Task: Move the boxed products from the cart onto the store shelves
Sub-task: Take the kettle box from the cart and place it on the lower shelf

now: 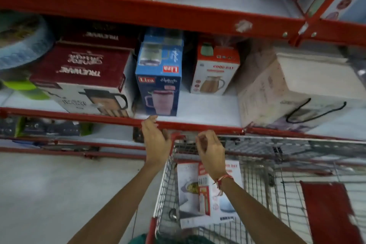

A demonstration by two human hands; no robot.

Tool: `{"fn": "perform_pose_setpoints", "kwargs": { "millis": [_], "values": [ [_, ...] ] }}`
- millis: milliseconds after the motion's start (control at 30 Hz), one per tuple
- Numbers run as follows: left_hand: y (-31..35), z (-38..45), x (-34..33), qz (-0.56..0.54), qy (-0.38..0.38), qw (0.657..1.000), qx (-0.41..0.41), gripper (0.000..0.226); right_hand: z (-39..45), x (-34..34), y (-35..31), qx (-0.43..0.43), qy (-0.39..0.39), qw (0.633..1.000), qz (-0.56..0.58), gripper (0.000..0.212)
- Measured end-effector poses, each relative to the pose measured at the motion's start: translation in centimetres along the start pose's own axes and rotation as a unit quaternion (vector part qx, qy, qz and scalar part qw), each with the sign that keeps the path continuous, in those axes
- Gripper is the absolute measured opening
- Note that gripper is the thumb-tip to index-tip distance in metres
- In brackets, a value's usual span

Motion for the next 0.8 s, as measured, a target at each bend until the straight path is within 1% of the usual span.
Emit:
{"fn": "perform_pose_setpoints", "kwargs": {
  "millis": [33, 100, 133, 167, 233, 267, 300, 333, 367, 400, 433, 467, 500, 533, 600, 667, 800],
  "values": [
    [-0.2, -1.4, -1.3, -0.011, -0.025, 1.000, 0.006, 0.043, -1.4, 0.0, 1.8, -0.020, -0.007, 1.000, -0.005, 0.007],
    [-1.1, -4.5, -4.9, -0.012, -0.125, 0.991, 0.034, 0.035, -4.3, 0.0, 5.6, -0.066, -0.019, 0.997, -0.029, 0.008],
    [-1.7, -6.0, -6.6, -0.005, -0.179, 0.983, 0.050, 0.030, -5.6, -0.2, 7.6, -0.105, -0.036, 0.993, -0.045, 0.015],
    [-2.4, -7.7, -8.5, -0.004, -0.233, 0.970, 0.075, 0.025, -6.9, -0.2, 9.9, -0.167, -0.060, 0.982, -0.064, 0.026],
    [-3.8, -11.7, -12.1, -0.012, -0.335, 0.929, 0.154, 0.020, -10.0, 0.1, 15.4, -0.303, -0.095, 0.945, -0.080, 0.054],
    [-4.4, -13.4, -13.3, -0.008, -0.375, 0.908, 0.189, 0.021, -11.3, 0.1, 17.7, -0.365, -0.115, 0.921, -0.065, 0.066],
    [-5.0, -15.0, -14.6, 0.004, -0.410, 0.887, 0.212, 0.023, -12.7, 0.2, 19.2, -0.427, -0.138, 0.893, -0.030, 0.070],
    [-5.3, -16.4, -15.6, 0.016, -0.441, 0.868, 0.229, 0.025, -13.7, 0.1, 20.0, -0.467, -0.161, 0.869, 0.014, 0.061],
    [-5.7, -17.7, -16.4, 0.019, -0.466, 0.850, 0.243, 0.026, -14.5, -0.1, 20.4, -0.489, -0.191, 0.849, 0.060, 0.041],
    [-5.7, -18.7, -16.9, 0.012, -0.486, 0.834, 0.260, 0.027, -14.9, -0.1, 20.1, -0.487, -0.215, 0.842, 0.087, 0.020],
    [-5.7, -19.5, -17.2, 0.006, -0.494, 0.825, 0.274, 0.028, -15.0, 0.0, 19.8, -0.481, -0.221, 0.843, 0.093, 0.014],
    [-5.7, -19.9, -17.2, 0.010, -0.492, 0.822, 0.286, 0.031, -15.2, 0.0, 19.6, -0.480, -0.217, 0.844, 0.106, 0.013],
    [-5.8, -20.0, -17.0, 0.016, -0.479, 0.828, 0.292, 0.033, -15.2, 0.1, 19.2, -0.483, -0.210, 0.841, 0.126, 0.016],
    [-5.8, -19.8, -16.3, 0.024, -0.464, 0.836, 0.293, 0.036, -15.3, 0.3, 18.8, -0.483, -0.203, 0.840, 0.140, 0.025],
    [-6.0, -19.2, -14.7, 0.022, -0.446, 0.848, 0.287, 0.036, -15.1, 0.7, 17.6, -0.470, -0.208, 0.845, 0.149, 0.035],
    [-6.1, -18.9, -12.3, -0.021, -0.437, 0.848, 0.300, 0.035, -15.1, 1.5, 15.8, -0.452, -0.222, 0.850, 0.154, 0.039],
    [-4.3, -17.7, -6.6, -0.099, -0.392, 0.865, 0.298, 0.036, -14.7, 3.2, 12.1, -0.383, -0.223, 0.879, 0.176, 0.037]
  ]
}}
Point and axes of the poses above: each hand's wrist, its own z-axis towards the middle knuckle, its own x-axis out of the back of the hand, y = z × x, the point moved 7 cm from there along z, towards the middle knuckle, and after that the axes turned 5 degrees about -y, right-handed, at the moved point
